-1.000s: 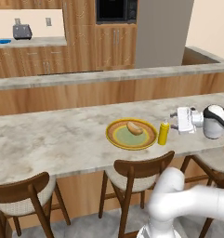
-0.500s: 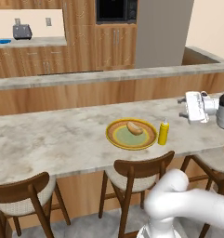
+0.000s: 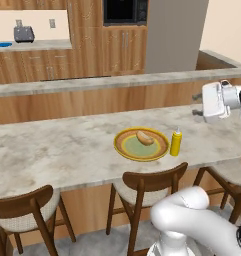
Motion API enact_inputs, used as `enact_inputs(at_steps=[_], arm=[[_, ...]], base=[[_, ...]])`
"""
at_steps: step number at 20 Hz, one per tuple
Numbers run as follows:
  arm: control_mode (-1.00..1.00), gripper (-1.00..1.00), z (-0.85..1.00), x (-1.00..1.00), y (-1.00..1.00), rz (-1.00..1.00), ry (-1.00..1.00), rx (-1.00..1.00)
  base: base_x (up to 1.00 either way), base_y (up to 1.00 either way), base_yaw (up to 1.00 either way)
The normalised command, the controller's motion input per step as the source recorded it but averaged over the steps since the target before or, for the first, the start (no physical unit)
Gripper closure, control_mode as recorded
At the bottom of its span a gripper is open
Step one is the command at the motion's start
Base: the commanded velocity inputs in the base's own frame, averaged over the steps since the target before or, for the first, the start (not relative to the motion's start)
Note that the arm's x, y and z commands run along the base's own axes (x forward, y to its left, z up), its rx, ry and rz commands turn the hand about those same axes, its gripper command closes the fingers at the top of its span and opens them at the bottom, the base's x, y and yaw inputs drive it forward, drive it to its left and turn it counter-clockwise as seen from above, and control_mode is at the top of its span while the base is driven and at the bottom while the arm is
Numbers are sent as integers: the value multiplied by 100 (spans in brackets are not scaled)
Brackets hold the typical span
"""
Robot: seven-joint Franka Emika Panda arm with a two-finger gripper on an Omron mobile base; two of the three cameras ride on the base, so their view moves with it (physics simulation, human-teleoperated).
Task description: Move the hot dog bun to the plate on the dining table and place the condiment next to that plate. Then navigate to the fridge and take the sausage and place it on the plate as well.
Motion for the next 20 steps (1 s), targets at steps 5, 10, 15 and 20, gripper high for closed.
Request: enact_inputs(at_steps=[5,10,15,20], arm=[[-100,-100,9,-82,57,-40,35,-18],[-100,-100,1,-61,30,-43,46,-12],[-100,-100,0,-58,21,-37,34,-1],[-100,-100,-9,-89,3,-24,10,0]], base=[[0,0,0],[0,0,0],[0,0,0],[0,0,0]])
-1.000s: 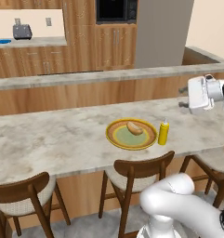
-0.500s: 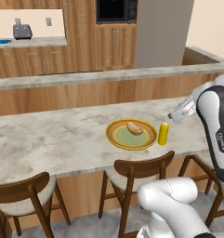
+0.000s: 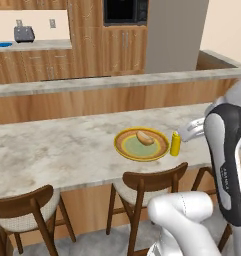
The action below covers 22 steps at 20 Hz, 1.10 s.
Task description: Move the hot dog bun to the plate on the dining table and place the condiment next to that plate. Then navigate to the fridge and take the sausage and place it on the plate as well.
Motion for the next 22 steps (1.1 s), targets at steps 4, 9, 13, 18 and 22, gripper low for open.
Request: enact_inputs(at_steps=[4,9,13,18,22], arm=[[-100,-100,-8,-97,0,-20,0,0],[100,-100,0,-29,0,-6,0,0],[100,-100,0,0,0,0,0,0],[100,-100,0,0,0,0,0,0],[100,-100,0,0,0,0,0,0]], base=[[0,0,0],[-59,19,-4],[-100,95,20],[-61,100,56],[-30,100,61]])
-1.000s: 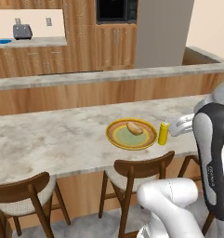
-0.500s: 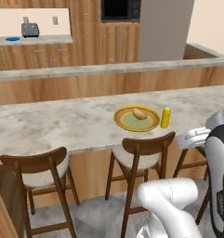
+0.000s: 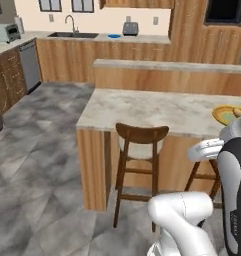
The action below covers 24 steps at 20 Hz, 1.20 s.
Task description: Move the hot dog bun to the plate on the dining table and place the condiment next to that plate. Then navigate to the fridge and take the sausage and place it on the plate as well.
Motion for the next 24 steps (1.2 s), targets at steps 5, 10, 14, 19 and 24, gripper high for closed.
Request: enact_inputs(at_steps=[5,10,14,19,24], arm=[[100,-100,0,0,0,0,0,0],[100,-100,0,0,0,0,0,0],[100,-100,0,0,0,0,0,0],[100,-100,0,0,0,0,0,0],[100,-100,0,0,0,0,0,0]], base=[[9,100,49],[93,100,24],[100,100,13],[100,100,12],[100,62,20]])
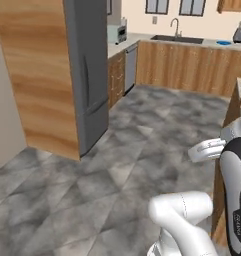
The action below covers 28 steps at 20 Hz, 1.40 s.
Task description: Move the hot dog bun to the plate on the dining table and place the condiment next to that plate. Then navigate to the fridge and take the sausage and place it on the plate as well.
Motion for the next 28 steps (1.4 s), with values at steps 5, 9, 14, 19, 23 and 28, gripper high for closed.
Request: enact_inputs(at_steps=[5,9,14,19,23,28], arm=[[100,-100,0,0,0,0,0,0],[100,-100,0,0,0,0,0,0],[100,-100,0,0,0,0,0,0],[100,-100,0,0,0,0,0,0],[100,-100,0,0,0,0,0,0],[100,-100,0,0,0,0,0,0]], base=[[100,41,20],[100,7,21],[100,-1,22],[100,-2,23],[100,-23,26],[97,-51,23]])
